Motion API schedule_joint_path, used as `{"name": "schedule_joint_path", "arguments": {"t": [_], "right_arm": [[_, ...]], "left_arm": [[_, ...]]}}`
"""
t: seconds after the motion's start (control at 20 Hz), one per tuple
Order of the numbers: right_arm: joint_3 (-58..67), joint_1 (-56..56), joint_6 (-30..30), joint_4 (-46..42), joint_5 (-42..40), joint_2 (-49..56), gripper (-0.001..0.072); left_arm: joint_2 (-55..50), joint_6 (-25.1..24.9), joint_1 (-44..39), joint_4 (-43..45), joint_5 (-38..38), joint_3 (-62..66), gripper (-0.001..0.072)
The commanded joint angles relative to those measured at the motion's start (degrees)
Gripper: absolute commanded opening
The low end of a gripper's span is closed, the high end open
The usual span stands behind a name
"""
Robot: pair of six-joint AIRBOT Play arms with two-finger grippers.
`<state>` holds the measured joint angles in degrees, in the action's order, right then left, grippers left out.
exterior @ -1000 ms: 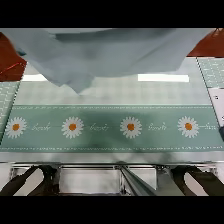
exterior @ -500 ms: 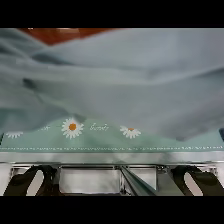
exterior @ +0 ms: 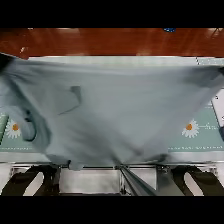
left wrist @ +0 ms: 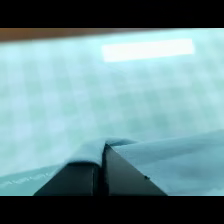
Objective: Fold the shirts.
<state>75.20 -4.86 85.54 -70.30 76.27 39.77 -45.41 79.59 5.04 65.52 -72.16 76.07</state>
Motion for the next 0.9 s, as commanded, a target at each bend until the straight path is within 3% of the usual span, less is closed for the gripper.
{"name": "schedule_joint_path", "arguments": {"t": [0.0,0.2,0.35,0.45,0.5,0.55,0.6,0.85], "right_arm": [[-10.6,0.0,-1.3,0.0,-11.6,8.4,0.0028],[-8.7,0.0,-3.8,3.3,-22.6,28.1,0.0028],[-1.3,-0.3,-3.3,6.8,-26.3,42.8,0.0029],[5.4,-1.6,-2.4,15.1,-26.4,50.1,0.003],[8.3,-2.4,-2.2,18.6,-25.8,52.8,0.0146],[10.4,-3.0,-1.2,20.8,-24.4,54.6,0.04],[12.2,-3.9,-1.2,21.6,-22.2,55.5,0.0411],[14.2,-13.7,-0.4,15.4,-1.9,51.2,0.0408]], "left_arm": [[-10.6,0.2,-0.4,-3.3,12.3,-8.6,0.0018],[-29.5,-2.6,-0.6,-14.6,26.2,-6.7,0.0018],[-41.6,-2.6,-1.3,-18.7,27.6,-0.3,0.0018],[-47.3,-2.3,-1.4,-18.7,27.1,4.6,0.002],[-49.1,-1.4,-1.4,-18.6,26.1,6.5,0.011],[-50.2,-1.3,-1.3,-18.6,24.3,8.0,0.0394],[-50.6,-1.6,-0.9,-18.2,21.4,9.3,0.0509],[-49.0,-1.7,9.5,-7.3,-3.7,14.9,0.0508]]}}
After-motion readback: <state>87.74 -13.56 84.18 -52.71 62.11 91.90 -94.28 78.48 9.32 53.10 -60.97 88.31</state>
